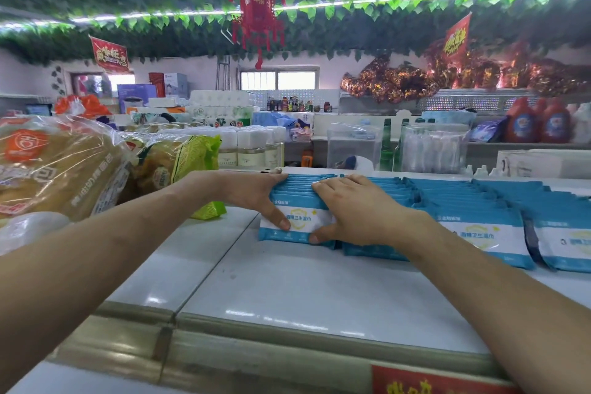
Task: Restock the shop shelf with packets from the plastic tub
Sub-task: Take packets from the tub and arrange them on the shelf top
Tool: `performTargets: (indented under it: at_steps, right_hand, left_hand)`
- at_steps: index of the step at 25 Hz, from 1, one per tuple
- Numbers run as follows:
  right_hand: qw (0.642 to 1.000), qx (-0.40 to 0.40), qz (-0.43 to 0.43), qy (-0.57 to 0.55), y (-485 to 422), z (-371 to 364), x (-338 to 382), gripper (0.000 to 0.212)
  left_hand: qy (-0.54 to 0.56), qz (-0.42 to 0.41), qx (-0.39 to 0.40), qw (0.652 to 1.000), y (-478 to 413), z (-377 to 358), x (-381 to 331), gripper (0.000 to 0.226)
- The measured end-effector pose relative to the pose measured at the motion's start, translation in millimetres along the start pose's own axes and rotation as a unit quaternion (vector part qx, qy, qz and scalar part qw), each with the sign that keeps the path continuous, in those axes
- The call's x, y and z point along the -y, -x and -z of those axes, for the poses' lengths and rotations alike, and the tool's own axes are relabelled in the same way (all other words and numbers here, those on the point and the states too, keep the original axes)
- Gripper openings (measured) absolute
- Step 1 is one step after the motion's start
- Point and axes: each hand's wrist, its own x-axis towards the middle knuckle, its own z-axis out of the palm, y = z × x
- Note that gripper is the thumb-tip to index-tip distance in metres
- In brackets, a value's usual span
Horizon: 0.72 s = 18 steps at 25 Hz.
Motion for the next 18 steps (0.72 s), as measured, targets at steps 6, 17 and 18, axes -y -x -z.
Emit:
performTargets:
  at_steps: [6,17,18]
  right_hand:
    - [1.000,0.015,-0.003,-0.006,-5,-2,-7,0.085]
    - [1.000,0.014,-0.025,-0.013,-2,2,-3,0.090]
    - [0.999,0.016,-0.025,-0.013,-3,2,-3,0.090]
  left_hand:
    - [0.021,-0.024,-0.013,0.999,-8,-4,-2,0.127]
    - [0.092,-0.015,-0.028,0.995,3,0,-1,0.114]
    - [0.102,-0.017,-0.029,0.994,2,-2,-2,0.113]
